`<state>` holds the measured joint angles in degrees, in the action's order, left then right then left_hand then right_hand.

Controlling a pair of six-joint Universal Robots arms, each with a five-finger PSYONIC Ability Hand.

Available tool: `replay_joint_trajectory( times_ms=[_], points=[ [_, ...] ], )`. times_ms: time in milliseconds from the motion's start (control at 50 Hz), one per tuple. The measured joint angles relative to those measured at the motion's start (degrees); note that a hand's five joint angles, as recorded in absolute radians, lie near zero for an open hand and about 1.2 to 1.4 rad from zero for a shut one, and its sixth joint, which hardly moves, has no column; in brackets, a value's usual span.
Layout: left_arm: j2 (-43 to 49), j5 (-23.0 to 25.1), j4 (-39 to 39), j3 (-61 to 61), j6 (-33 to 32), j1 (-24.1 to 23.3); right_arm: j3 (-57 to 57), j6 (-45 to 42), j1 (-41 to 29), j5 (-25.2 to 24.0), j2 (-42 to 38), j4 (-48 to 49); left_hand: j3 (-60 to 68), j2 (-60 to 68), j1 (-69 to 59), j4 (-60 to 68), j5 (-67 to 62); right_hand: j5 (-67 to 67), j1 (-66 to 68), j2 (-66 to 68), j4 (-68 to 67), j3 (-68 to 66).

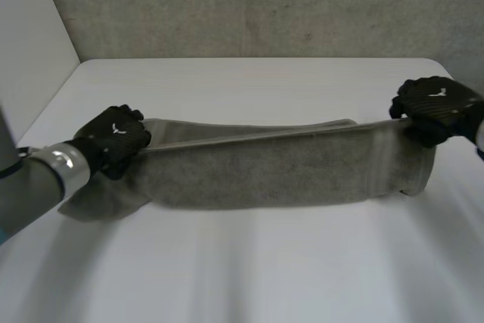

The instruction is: Fold the towel.

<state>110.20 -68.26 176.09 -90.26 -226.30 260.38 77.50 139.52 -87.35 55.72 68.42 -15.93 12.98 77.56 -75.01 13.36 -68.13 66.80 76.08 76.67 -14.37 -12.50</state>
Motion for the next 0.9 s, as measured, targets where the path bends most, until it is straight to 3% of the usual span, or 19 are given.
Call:
replay_joint_trajectory(
  times_ms=[160,340,580,740,780,820,900],
  points=[
    [16.9,0.1,0.4,18.9,-0.8,-1.4,-13.8,-1.1,-5.3,4.3,-15.1,3.2,0.0,0.0,0.0,0.0,-0.2,0.4,0.0,0.0,0.0,0.0],
    [27.9,0.6,3.2,32.9,-0.6,-3.8,-18.9,-0.7,-8.1,8.9,-22.4,11.1,0.0,0.2,0.0,0.0,-0.3,0.9,0.0,0.0,0.0,0.0],
    [34.2,1.0,16.0,36.3,-0.8,-4.7,-21.1,-0.6,-8.7,13.1,-28.0,16.0,0.0,0.2,0.0,0.0,-0.3,0.9,0.0,0.0,0.0,0.0],
    [35.9,1.0,17.8,35.5,-1.0,-4.7,-22.5,-0.7,-8.7,13.1,-31.2,18.4,0.0,0.2,0.0,0.0,-0.3,0.4,0.0,-0.1,0.0,0.0],
    [36.1,0.8,17.9,35.1,-1.0,-4.6,-22.7,-0.7,-8.7,13.3,-31.5,19.2,0.0,0.0,0.1,0.0,-0.2,-8.4,-8.7,-8.7,0.0,0.0],
    [36.0,0.7,18.2,34.6,-1.0,-4.6,-22.7,-0.6,-8.7,13.5,-31.7,20.0,0.0,-11.5,10.6,0.0,10.3,-17.4,-17.7,-18.4,0.0,0.0],
    [35.2,-0.2,19.8,33.1,-1.0,-4.6,-22.6,-0.6,-8.7,14.5,-31.5,21.8,0.0,-53.0,51.9,0.0,53.7,-41.3,-40.1,-39.6,0.0,0.0]
  ],
)
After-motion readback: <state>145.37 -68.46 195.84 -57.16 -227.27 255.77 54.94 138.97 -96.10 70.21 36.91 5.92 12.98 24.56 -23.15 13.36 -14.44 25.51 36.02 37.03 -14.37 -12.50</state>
